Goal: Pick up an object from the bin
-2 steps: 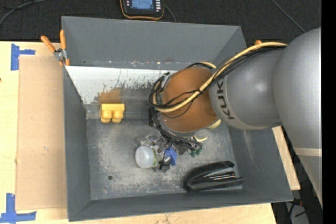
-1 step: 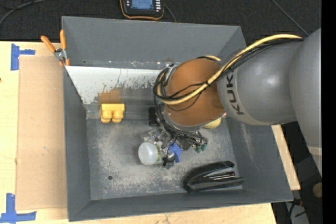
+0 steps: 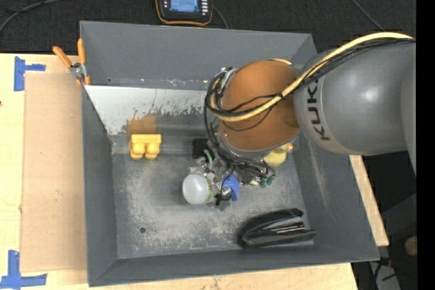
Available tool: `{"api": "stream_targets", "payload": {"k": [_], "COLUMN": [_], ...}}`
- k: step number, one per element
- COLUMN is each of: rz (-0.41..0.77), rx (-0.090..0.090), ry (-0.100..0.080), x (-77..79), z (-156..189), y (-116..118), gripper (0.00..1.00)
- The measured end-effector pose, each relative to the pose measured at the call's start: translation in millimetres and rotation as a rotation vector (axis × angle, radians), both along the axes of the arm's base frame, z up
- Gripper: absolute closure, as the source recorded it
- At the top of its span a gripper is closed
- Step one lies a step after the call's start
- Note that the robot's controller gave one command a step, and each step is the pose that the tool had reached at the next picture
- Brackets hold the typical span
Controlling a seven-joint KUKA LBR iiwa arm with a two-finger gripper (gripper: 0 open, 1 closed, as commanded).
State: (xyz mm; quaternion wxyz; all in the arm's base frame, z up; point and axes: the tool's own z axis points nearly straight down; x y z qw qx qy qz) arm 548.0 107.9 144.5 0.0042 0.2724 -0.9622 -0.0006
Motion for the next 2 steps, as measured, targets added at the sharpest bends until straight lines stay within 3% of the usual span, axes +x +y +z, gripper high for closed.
{"api": "stream_targets", "payload": {"k": [2], "rz": [-0.004], "rx": [0.001], "ry": [-0.003], "x": [0.7], "z": [40], "y": [1], "gripper": [1.00]}}
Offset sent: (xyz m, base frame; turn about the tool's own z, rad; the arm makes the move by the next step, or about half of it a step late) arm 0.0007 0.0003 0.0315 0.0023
